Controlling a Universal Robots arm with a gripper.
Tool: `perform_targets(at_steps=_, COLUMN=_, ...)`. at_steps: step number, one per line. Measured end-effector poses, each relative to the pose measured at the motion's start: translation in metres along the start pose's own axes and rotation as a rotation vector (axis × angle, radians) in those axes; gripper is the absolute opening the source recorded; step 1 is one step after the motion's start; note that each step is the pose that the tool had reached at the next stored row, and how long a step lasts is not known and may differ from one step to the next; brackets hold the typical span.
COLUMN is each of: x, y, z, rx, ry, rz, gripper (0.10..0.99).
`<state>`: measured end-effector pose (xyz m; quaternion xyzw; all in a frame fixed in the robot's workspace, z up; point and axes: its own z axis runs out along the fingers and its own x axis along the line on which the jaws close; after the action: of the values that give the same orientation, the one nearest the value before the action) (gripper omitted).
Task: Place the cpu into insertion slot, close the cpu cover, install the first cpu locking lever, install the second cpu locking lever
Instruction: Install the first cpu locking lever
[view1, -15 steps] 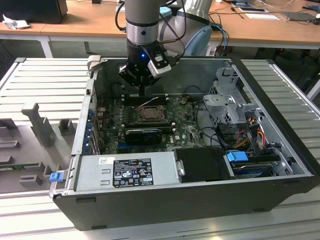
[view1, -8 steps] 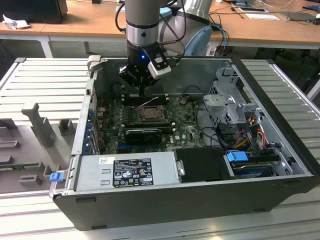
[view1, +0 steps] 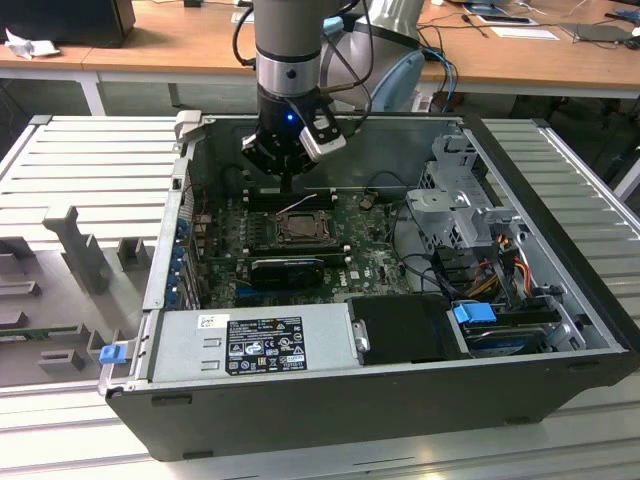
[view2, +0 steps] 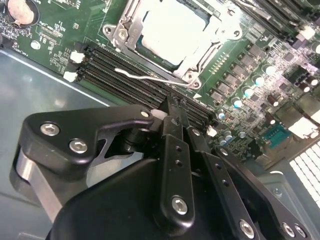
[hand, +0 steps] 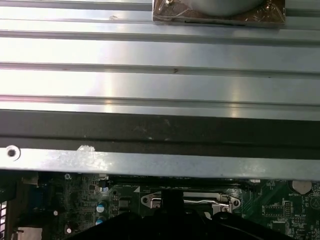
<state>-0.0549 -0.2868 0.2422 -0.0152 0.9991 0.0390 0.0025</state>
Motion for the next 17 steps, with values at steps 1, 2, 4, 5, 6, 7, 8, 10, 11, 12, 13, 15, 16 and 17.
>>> perform_targets(at_steps=1, x=-0.0014, y=-0.0001, z=0.001, rx=0.0, ry=0.0001, rz=-0.001, gripper=0.106)
perform_targets(at_steps=2, x=-0.0054, y=-0.0004, z=0.0034, rx=0.0, ry=0.0003, rz=-0.003, gripper=0.106)
perform_targets(at_steps=4, x=-0.0113, y=-0.0009, z=0.0083, rx=0.0, ry=0.0006, rz=-0.008, gripper=0.106)
perform_targets(at_steps=5, x=-0.0124, y=-0.0008, z=0.0099, rx=0.0, ry=0.001, rz=-0.012, gripper=0.106)
perform_targets(at_steps=6, x=-0.0127, y=-0.0009, z=0.0111, rx=0.0, ry=0.0026, rz=-0.033, gripper=0.106)
perform_targets(at_steps=7, x=-0.013, y=-0.0009, z=0.0115, rx=-0.001, ry=0.0035, rz=-0.044, gripper=0.106)
perform_targets(at_steps=8, x=-0.0134, y=-0.0009, z=0.0119, rx=-0.001, ry=0.0041, rz=-0.052, gripper=0.106)
perform_targets(at_steps=10, x=-0.0145, y=-0.0001, z=0.0126, rx=-0.001, ry=0.0044, rz=-0.055, gripper=0.106)
perform_targets(at_steps=11, x=-0.0147, y=0.0004, z=0.0133, rx=-0.002, ry=0.0042, rz=-0.055, gripper=0.106)
perform_targets(at_steps=12, x=-0.0151, y=0.0006, z=0.014, rx=-0.005, ry=0.0039, rz=-0.055, gripper=0.106)
perform_targets(at_steps=13, x=-0.0158, y=0.0005, z=0.0146, rx=-0.007, ry=0.004, rz=-0.055, gripper=0.106)
perform_targets(at_steps=15, x=-0.0177, y=0.0004, z=0.0158, rx=-0.011, ry=0.0037, rz=-0.055, gripper=0.106)
perform_targets(at_steps=16, x=-0.0194, y=0.0003, z=0.0167, rx=-0.014, ry=0.0038, rz=-0.055, gripper=0.106)
perform_targets(at_steps=17, x=-0.0218, y=0.0001, z=0.0179, rx=-0.016, ry=0.0038, rz=-0.055, gripper=0.106)
